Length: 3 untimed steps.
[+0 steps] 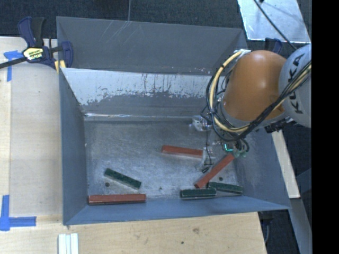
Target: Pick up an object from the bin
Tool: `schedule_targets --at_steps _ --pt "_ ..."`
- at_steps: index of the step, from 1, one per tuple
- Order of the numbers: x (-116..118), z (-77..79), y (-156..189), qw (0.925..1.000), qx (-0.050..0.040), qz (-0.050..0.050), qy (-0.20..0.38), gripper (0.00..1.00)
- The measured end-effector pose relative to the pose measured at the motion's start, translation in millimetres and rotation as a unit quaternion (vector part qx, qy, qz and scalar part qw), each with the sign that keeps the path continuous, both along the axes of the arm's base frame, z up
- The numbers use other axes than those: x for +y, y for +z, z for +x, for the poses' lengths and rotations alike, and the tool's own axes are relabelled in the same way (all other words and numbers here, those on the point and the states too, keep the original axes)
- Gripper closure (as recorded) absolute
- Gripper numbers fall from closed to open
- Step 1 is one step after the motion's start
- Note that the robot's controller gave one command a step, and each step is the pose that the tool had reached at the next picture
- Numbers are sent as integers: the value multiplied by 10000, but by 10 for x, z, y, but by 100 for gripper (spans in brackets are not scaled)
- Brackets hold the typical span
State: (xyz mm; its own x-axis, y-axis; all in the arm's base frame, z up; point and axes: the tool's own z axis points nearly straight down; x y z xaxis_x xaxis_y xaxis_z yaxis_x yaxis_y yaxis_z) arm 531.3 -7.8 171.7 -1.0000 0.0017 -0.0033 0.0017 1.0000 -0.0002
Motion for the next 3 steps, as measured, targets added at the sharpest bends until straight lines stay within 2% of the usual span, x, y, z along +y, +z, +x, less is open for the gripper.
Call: schedule_targets --at_steps 1,2,3 --pt "558 -261 -60 9961 18 6 883 0" --pt "335 261 -1004 9851 7 -1 1720 0" --pt "342 270 -970 9852 -13 -2 1713 100"
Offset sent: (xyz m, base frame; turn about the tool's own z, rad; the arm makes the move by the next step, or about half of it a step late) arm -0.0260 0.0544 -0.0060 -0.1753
